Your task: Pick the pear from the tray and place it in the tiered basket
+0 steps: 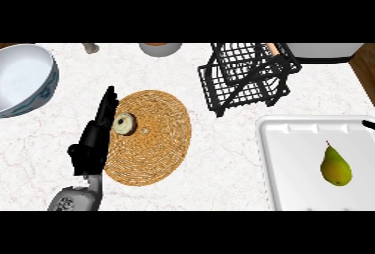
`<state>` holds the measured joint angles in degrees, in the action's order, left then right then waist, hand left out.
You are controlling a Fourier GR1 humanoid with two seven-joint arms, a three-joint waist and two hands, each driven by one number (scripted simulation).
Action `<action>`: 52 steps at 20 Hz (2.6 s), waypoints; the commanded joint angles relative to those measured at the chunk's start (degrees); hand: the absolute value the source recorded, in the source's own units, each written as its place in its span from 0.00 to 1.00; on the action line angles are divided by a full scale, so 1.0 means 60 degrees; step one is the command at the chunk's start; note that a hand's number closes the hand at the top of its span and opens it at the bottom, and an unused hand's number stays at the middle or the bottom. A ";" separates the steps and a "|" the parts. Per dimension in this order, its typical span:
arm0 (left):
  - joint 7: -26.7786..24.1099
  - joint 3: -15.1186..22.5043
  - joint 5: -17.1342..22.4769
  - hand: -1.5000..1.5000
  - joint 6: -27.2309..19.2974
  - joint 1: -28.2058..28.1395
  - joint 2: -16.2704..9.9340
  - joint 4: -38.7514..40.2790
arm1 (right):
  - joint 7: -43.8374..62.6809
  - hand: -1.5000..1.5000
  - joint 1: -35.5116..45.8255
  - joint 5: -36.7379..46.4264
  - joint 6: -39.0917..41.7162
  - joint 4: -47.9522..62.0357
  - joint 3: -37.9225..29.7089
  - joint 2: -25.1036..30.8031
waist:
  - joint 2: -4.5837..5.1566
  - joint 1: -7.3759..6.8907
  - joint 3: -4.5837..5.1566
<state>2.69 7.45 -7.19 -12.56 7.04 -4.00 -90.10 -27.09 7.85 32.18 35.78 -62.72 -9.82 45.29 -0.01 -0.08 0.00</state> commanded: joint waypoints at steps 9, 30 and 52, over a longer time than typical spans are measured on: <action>0.0034 -0.0310 -0.0202 0.50 0.0142 0.0178 0.0098 0.0007 | 0.0276 0.00 0.0427 0.0264 0.0561 -0.0010 0.0267 -0.0700 | 0.0001 0.0002 0.0001; -0.0491 -0.0753 -0.0158 0.50 0.0571 0.0107 0.0154 0.0420 | 0.0422 0.00 0.0416 0.0730 0.0370 0.0398 0.0239 -0.1597 | -0.0005 0.0022 0.0002; -0.0074 -0.0299 -0.0488 0.50 0.0594 0.0260 0.0468 0.0350 | 0.5556 1.00 0.1912 0.6285 -0.3062 -0.1287 0.4445 -0.4990 | -0.0103 -0.0472 0.0098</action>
<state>1.64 5.21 -9.75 -9.08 8.10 -1.30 -88.32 -5.98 16.94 61.06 16.77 -67.15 8.06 22.26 -0.68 -1.97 1.09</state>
